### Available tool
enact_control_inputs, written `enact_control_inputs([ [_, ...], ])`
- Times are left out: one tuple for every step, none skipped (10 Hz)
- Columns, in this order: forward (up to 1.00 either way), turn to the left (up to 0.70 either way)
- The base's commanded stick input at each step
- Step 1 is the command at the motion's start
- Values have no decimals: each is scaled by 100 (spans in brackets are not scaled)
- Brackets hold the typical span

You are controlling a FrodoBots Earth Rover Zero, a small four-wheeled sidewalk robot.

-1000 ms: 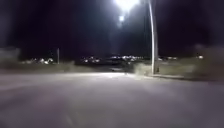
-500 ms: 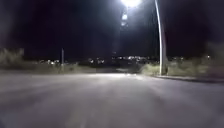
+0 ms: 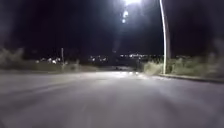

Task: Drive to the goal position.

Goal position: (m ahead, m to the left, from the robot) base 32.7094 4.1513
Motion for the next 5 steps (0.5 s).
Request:
enact_control_inputs([
  [70,-27],
  [70,-15],
  [70,0],
  [70,0],
  [70,0],
])
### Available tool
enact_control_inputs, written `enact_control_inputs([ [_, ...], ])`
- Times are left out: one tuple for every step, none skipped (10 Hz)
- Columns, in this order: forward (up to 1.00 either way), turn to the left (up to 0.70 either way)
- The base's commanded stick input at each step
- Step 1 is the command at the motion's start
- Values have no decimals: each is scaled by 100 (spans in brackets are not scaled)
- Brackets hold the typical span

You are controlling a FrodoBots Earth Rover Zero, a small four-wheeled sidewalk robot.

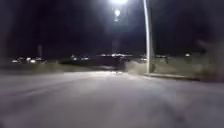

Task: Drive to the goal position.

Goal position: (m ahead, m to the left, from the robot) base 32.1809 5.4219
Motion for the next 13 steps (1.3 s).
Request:
enact_control_inputs([
  [70,0],
  [70,0],
  [70,0],
  [70,0],
  [70,0],
  [70,0],
  [70,13],
  [70,27],
  [70,27],
  [70,27],
  [70,27],
  [70,14],
  [70,0],
])
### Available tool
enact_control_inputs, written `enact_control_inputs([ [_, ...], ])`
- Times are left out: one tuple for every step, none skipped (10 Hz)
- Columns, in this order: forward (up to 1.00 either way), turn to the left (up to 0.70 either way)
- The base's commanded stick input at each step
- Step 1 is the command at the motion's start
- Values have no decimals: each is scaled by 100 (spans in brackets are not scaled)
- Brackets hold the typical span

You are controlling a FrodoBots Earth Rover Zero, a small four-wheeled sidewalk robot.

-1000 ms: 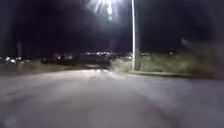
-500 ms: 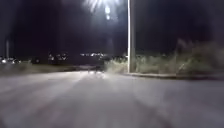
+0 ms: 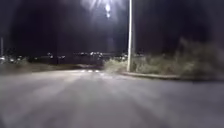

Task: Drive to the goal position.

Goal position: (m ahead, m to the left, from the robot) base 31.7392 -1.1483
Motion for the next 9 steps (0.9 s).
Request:
enact_control_inputs([
  [70,0],
  [70,0],
  [70,0],
  [70,0],
  [70,0],
  [70,0],
  [70,0],
  [70,0],
  [70,0],
])
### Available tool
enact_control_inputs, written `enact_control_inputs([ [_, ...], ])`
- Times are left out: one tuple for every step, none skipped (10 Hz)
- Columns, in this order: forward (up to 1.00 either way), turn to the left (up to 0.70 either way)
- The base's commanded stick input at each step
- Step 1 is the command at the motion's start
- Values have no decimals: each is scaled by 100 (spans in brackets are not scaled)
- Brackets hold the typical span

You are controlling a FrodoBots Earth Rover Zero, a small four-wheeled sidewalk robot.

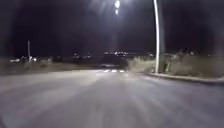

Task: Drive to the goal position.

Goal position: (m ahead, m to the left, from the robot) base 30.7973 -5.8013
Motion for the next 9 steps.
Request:
enact_control_inputs([
  [70,-6],
  [70,-22],
  [70,-27],
  [70,-26],
  [70,-9],
  [70,0],
  [70,0],
  [70,0],
  [70,0],
])
